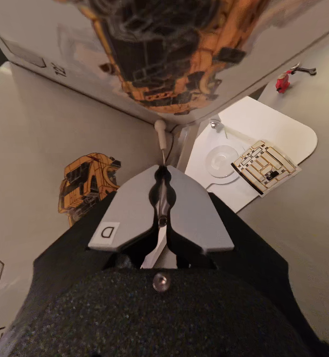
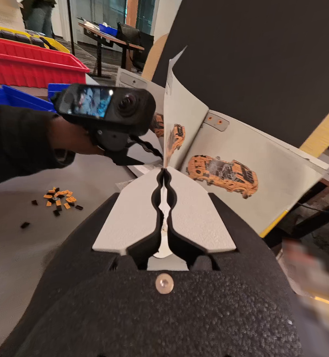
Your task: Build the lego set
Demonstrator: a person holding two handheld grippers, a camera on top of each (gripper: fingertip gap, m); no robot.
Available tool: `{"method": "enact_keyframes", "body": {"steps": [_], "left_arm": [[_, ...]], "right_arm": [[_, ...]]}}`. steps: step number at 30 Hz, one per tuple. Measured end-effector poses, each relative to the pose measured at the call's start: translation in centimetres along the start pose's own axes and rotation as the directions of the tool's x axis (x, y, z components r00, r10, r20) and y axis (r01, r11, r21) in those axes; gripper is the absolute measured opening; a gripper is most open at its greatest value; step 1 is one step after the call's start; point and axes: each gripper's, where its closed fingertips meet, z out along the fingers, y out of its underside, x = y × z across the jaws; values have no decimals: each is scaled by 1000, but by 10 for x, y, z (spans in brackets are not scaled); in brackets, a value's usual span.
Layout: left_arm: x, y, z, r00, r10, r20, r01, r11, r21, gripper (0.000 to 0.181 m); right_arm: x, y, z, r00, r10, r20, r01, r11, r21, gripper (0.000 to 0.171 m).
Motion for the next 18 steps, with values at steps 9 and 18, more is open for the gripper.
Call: {"method": "enact_keyframes", "body": {"steps": [9, 18], "left_arm": [[-40, 19, -34, 743, -645, -180, 659, 657, 366, 1], [-18, 80, -74, 136, -829, -543, 960, -25, 279, 4]], "right_arm": [[-37, -11, 42, 994, -42, 99, 41, 999, 10, 0], [-80, -5, 137, 970, -145, 196, 154, 988, -33, 0]]}}
